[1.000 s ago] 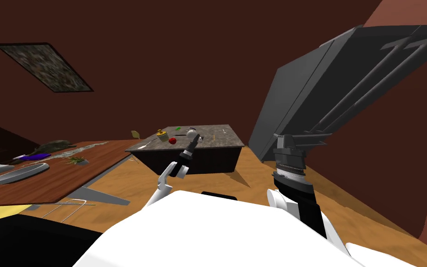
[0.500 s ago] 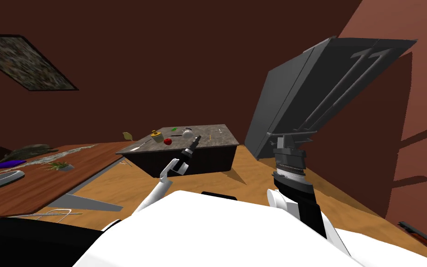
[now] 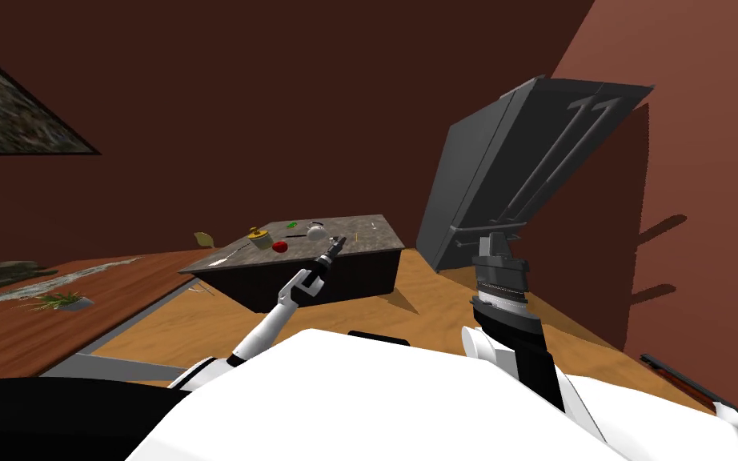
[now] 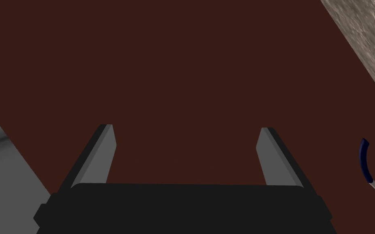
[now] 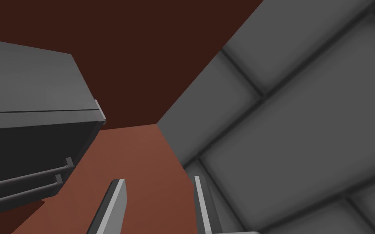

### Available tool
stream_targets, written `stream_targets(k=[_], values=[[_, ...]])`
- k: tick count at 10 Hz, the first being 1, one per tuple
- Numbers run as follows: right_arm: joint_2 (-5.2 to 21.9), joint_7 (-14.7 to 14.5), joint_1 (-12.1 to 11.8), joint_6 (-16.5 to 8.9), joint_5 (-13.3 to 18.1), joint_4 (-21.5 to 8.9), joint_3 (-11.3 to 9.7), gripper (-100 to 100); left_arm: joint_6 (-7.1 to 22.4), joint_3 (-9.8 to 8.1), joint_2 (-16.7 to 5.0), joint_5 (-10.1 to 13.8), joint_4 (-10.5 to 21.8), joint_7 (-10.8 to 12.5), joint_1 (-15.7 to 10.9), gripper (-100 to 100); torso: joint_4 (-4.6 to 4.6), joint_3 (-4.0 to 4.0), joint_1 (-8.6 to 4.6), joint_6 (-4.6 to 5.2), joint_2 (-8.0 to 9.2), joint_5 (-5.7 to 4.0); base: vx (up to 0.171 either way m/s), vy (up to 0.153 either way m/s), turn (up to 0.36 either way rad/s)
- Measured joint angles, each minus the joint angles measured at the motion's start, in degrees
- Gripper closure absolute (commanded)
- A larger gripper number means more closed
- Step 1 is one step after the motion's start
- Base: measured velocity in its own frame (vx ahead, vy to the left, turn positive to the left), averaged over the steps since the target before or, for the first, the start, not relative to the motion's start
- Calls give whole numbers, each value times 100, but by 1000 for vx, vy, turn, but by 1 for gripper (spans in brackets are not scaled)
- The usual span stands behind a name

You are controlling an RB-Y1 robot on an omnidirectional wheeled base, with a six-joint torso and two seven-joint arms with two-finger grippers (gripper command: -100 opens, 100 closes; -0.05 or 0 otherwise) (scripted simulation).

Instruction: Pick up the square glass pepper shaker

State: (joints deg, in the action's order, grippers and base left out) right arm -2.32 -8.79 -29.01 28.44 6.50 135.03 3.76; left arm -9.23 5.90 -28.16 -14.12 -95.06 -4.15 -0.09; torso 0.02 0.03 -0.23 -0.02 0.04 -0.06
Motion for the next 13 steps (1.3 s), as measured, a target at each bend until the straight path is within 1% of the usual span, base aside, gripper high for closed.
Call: stream_targets(k=[2,3,4,5,6,7,8,9,10,11,12,13], values=[[0,0,0,0,0,0,0,0,208,25,-149,-30,320,9,-111,-100,0,0,2,0,0,1,4,-68,-77],[0,0,-1,0,0,0,0,0,260,31,-200,-35,496,10,-166,-100,-1,-1,6,-3,-3,1,19,-60,-89],[0,0,0,0,0,0,0,0,359,47,-301,-36,643,17,-236,-100,-1,-3,7,-1,-6,2,16,-47,-49],[0,0,-1,0,0,0,1,0,428,64,-349,-36,838,23,-332,-100,-2,-4,12,-3,-6,3,24,-64,-107],[0,0,0,0,0,0,0,0,554,78,-464,-25,921,36,-348,-100,-2,-4,7,-1,-8,2,22,-44,-39],[0,0,-1,0,0,0,1,0,591,82,-508,-21,1135,40,-430,-100,-2,-5,13,-3,-8,3,22,-50,-112],[0,0,0,0,0,0,0,0,673,107,-626,4,1327,57,-532,-100,-2,-5,12,-1,-9,2,22,-40,-37],[0,0,-1,0,0,0,1,0,708,109,-644,-1,1524,51,-594,-100,-2,-5,15,-4,-8,3,29,-54,-77],[0,0,-1,0,0,0,1,0,837,154,-825,61,1680,92,-666,-100,-2,-5,12,-2,-10,2,44,-74,-110],[0,0,-1,0,0,0,0,0,985,181,-912,83,1915,98,-795,-100,-3,-8,4,-1,-15,1,43,-51,-51],[0,0,-1,0,0,0,1,0,1023,158,-938,80,2074,79,-783,-100,-4,-8,10,-5,-14,2,59,-45,-96],[1,0,-1,0,0,0,1,0,1084,162,-1014,104,2297,72,-832,-100,-4,-11,13,-2,-19,3,74,-61,-115]])
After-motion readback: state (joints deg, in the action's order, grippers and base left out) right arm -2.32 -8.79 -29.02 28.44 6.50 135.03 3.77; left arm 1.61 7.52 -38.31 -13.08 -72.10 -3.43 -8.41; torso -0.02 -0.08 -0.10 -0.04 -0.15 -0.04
